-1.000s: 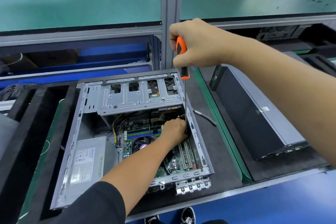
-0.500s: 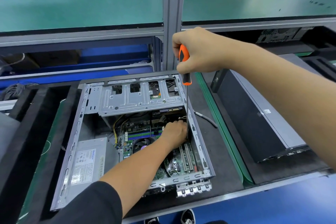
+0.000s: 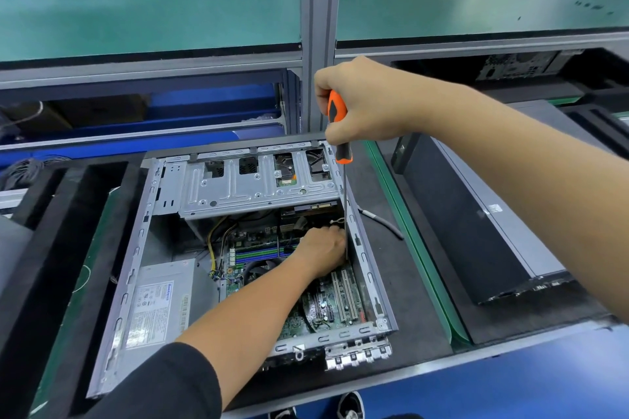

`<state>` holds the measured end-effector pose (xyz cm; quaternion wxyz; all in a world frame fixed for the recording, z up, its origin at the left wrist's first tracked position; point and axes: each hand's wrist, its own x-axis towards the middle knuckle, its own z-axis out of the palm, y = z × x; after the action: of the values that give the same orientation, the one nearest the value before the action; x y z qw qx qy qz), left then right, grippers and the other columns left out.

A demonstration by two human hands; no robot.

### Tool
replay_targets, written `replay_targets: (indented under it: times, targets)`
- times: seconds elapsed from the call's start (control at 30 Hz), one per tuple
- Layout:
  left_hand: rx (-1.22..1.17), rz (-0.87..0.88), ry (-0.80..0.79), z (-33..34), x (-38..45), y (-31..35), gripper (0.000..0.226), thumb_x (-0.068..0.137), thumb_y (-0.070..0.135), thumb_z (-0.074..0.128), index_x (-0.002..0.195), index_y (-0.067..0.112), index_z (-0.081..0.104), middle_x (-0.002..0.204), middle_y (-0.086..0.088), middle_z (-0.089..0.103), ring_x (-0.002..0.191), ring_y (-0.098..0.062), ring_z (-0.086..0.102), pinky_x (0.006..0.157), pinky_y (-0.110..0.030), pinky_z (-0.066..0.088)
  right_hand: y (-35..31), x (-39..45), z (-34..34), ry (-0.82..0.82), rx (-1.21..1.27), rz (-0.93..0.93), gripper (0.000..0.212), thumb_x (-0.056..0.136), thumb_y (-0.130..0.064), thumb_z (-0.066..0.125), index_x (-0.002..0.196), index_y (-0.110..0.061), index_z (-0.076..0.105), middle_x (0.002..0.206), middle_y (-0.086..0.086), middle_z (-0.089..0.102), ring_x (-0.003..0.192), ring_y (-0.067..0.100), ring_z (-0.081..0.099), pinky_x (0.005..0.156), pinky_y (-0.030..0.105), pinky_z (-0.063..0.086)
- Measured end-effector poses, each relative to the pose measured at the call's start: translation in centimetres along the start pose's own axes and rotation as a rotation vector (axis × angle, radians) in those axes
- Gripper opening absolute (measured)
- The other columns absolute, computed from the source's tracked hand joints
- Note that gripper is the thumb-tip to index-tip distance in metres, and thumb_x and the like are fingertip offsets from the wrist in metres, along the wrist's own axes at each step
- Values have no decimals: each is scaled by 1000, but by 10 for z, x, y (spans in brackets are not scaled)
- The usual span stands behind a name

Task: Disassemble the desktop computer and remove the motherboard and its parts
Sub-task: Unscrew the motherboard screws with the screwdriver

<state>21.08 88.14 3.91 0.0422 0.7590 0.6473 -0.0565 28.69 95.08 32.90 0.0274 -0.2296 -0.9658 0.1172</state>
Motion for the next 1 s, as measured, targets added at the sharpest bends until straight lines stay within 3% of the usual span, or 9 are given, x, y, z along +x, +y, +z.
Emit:
replay_targets:
  times: [0.4, 0.57, 0.67, 0.8, 0.9, 1.0]
  targets:
    - [-138, 18, -65, -3, 0, -9, 40, 93, 26, 49, 128, 7, 50, 121, -14, 55, 106, -35, 56, 81, -42, 48, -3, 2, 0, -1, -10, -23, 22, 73, -24, 69, 81, -23, 48, 73, -10, 53, 64, 7, 48, 51, 25, 33]
    - [-143, 4, -17, -5, -7, -15, 45, 95, 39, 45, 130, 11, 50, 123, -8, 53, 111, -31, 50, 87, -42, 41, -5, 5, 1, -1, -8, -24, 21, 74, -23, 69, 80, -23, 49, 71, -10, 53, 63, 6, 48, 51, 25, 33]
    - [-147, -11, -119, -8, -11, -20, 53, 97, 50, 40, 135, 13, 45, 131, -7, 49, 120, -29, 44, 100, -48, 32, -5, 7, 3, -4, -10, -26, 21, 74, -23, 69, 82, -21, 50, 71, -9, 52, 61, 6, 47, 50, 24, 32]
    - [-329, -51, -207, -17, -23, -37, 71, 94, 64, 33, 145, 15, 33, 146, -9, 41, 132, -29, 40, 110, -53, 24, -7, 11, 5, 0, -27, -37, 19, 74, -22, 69, 84, -18, 52, 70, -9, 51, 62, 6, 46, 49, 25, 30]
    - [-375, -144, -250, -19, -31, -50, 83, 89, 73, 27, 145, 12, 32, 146, -12, 42, 131, -28, 42, 106, -48, 30, -8, 14, 8, 12, -32, -41, 18, 74, -22, 67, 82, -17, 52, 69, -8, 52, 62, 6, 47, 48, 26, 30]
    - [-406, -245, -245, -19, -32, -60, 80, 87, 76, 27, 128, 11, 47, 132, -11, 54, 115, -30, 53, 80, -34, 40, -8, 17, 13, 10, -31, -42, 19, 74, -22, 68, 82, -17, 51, 70, -6, 53, 63, 10, 49, 49, 27, 32]
